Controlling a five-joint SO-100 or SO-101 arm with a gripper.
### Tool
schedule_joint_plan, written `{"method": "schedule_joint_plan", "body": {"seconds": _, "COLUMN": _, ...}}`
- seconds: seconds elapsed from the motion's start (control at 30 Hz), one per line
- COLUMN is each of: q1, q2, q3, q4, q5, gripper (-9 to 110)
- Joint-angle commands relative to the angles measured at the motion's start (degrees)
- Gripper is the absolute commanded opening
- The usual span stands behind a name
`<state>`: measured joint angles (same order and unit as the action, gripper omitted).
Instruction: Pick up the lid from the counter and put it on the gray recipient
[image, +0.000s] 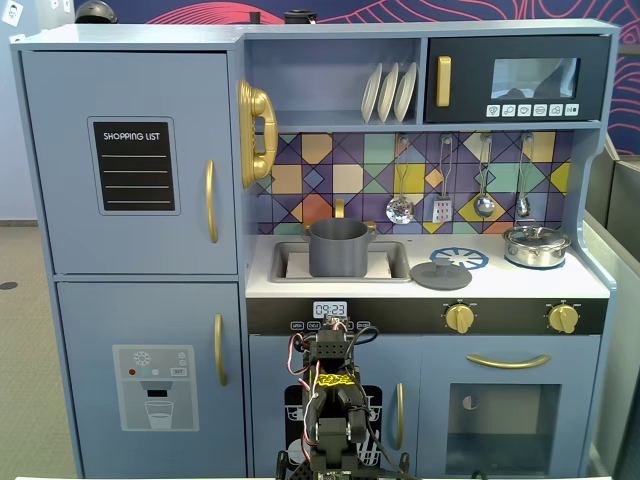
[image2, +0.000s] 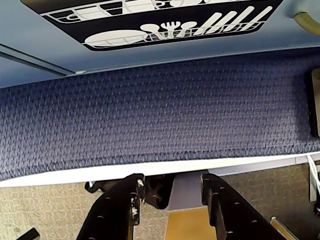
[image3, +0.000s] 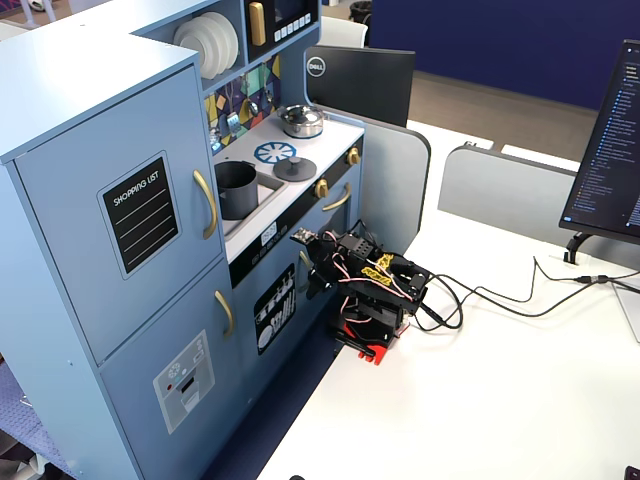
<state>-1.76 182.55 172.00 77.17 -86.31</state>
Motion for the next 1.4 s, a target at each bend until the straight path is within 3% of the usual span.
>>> {"method": "schedule_joint_plan", "body": {"seconds": 0.0, "q1": 3.52, "q2": -0.44, "q3": 0.00, "q4": 10.46, "q5": -0.26, "gripper": 0}}
{"method": "schedule_joint_plan", "body": {"seconds": 0.53, "q1": 6.24, "q2": -0.97, "q3": -1.58, "q4": 8.44, "q5": -1.23, "gripper": 0}}
{"method": "schedule_joint_plan", "body": {"seconds": 0.8, "q1": 10.20, "q2": -17.67, "q3": -27.07, "q4": -5.71, "q5": 0.97, "gripper": 0}}
{"method": "schedule_joint_plan", "body": {"seconds": 1.1, "q1": 18.28, "q2": -21.62, "q3": -43.33, "q4": -13.10, "q5": -7.91, "gripper": 0}}
{"method": "schedule_joint_plan", "body": {"seconds": 1.2, "q1": 21.18, "q2": -21.71, "q3": -43.68, "q4": -19.95, "q5": -8.53, "gripper": 0}}
{"method": "schedule_joint_plan", "body": {"seconds": 1.37, "q1": 25.75, "q2": -22.06, "q3": -39.38, "q4": -42.98, "q5": -4.04, "gripper": 0}}
